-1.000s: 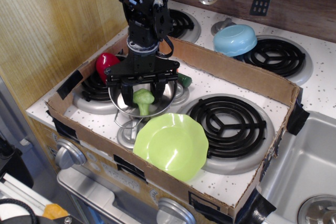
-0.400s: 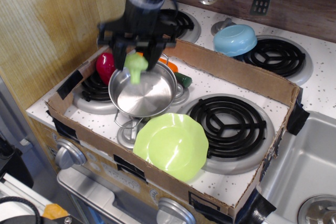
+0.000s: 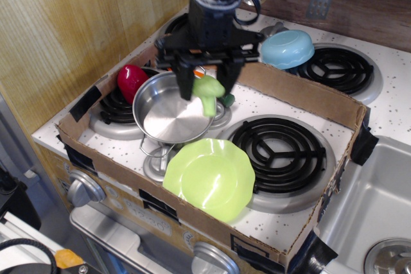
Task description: Take broccoli out of pan
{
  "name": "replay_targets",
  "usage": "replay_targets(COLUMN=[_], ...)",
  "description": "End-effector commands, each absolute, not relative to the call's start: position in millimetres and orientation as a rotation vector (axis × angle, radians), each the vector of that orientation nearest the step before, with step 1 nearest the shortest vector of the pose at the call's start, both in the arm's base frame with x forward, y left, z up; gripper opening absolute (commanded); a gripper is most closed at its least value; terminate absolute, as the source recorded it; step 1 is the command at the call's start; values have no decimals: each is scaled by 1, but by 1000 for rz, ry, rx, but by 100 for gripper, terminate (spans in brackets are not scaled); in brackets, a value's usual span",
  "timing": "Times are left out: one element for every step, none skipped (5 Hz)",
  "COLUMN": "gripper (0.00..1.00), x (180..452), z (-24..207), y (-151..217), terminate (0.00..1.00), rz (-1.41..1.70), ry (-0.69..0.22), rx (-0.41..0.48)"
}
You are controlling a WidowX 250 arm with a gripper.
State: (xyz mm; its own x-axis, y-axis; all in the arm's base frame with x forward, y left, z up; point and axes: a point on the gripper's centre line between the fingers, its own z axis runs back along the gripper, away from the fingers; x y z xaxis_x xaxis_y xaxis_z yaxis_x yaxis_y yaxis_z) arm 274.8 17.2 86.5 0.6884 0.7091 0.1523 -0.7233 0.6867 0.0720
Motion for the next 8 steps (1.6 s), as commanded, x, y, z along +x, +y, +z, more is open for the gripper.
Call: replay_targets(gripper=[0, 0, 0, 0, 0, 100, 100, 100], x=[300, 311, 323, 328, 328, 328, 325, 327], z=[67, 60, 55, 51, 50, 52, 61, 83], y=[-12, -29, -40, -46, -51, -51, -46, -41], terminate=[0, 0, 0, 0, 0, 0, 0, 0], rz=[688, 650, 620, 616, 635, 627, 628, 636], ry=[-111, -97, -110, -131, -140, -134, -141, -157], rx=[-21, -57, -64, -71, -77, -62, -20, 38])
